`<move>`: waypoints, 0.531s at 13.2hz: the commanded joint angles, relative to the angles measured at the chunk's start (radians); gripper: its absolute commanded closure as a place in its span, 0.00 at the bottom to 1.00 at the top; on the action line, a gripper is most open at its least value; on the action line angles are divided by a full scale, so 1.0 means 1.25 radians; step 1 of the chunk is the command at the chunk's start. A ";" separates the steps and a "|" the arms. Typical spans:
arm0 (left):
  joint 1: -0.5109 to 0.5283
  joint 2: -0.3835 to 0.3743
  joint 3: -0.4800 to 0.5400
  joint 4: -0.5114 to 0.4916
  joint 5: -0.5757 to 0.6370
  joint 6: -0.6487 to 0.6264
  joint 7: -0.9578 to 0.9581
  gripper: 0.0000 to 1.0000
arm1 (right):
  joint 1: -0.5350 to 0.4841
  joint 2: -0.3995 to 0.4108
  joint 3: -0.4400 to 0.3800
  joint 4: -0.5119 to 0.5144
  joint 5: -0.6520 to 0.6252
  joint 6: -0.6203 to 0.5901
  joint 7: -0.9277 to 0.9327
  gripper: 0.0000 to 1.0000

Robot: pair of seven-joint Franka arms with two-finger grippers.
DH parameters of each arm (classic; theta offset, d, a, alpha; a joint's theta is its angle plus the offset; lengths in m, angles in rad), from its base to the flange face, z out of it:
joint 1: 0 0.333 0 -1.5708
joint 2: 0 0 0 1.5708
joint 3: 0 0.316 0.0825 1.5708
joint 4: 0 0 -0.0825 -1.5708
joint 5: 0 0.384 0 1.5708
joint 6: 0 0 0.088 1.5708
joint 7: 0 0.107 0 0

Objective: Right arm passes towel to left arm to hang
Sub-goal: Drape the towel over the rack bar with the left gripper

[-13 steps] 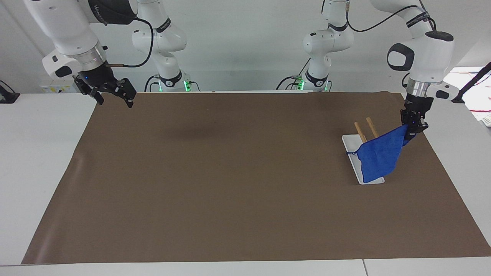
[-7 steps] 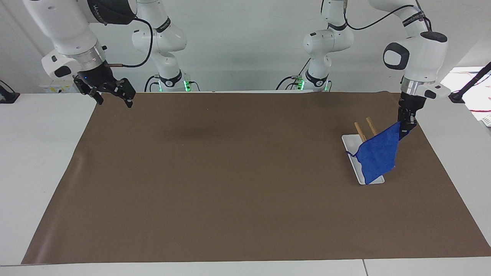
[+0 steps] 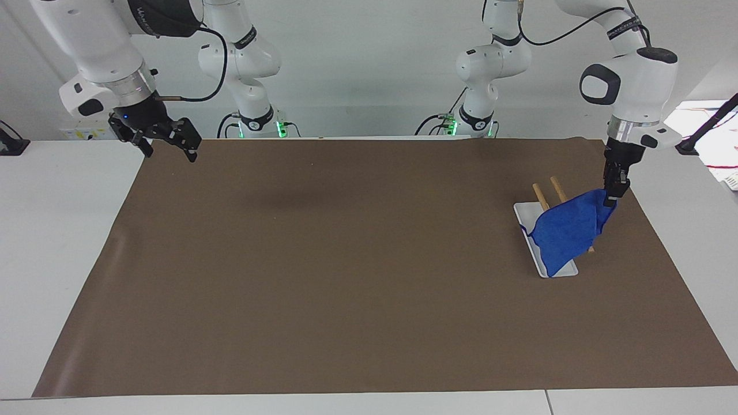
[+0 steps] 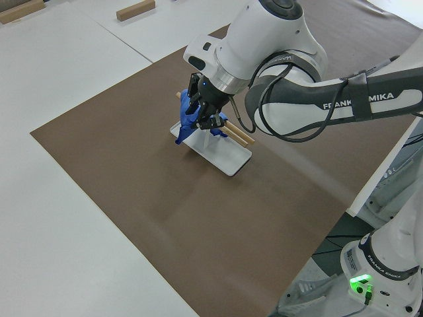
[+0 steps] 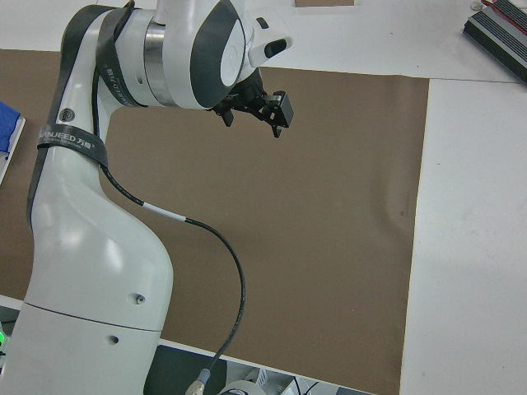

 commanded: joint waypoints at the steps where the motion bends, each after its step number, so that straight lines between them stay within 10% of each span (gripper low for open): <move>1: 0.001 0.031 -0.002 0.086 0.014 -0.074 0.012 0.00 | -0.015 -0.009 0.010 -0.010 0.001 0.004 -0.013 0.00; 7: -0.055 0.074 -0.011 0.239 0.014 -0.248 0.326 0.00 | -0.009 -0.009 0.010 -0.011 0.001 0.009 -0.013 0.00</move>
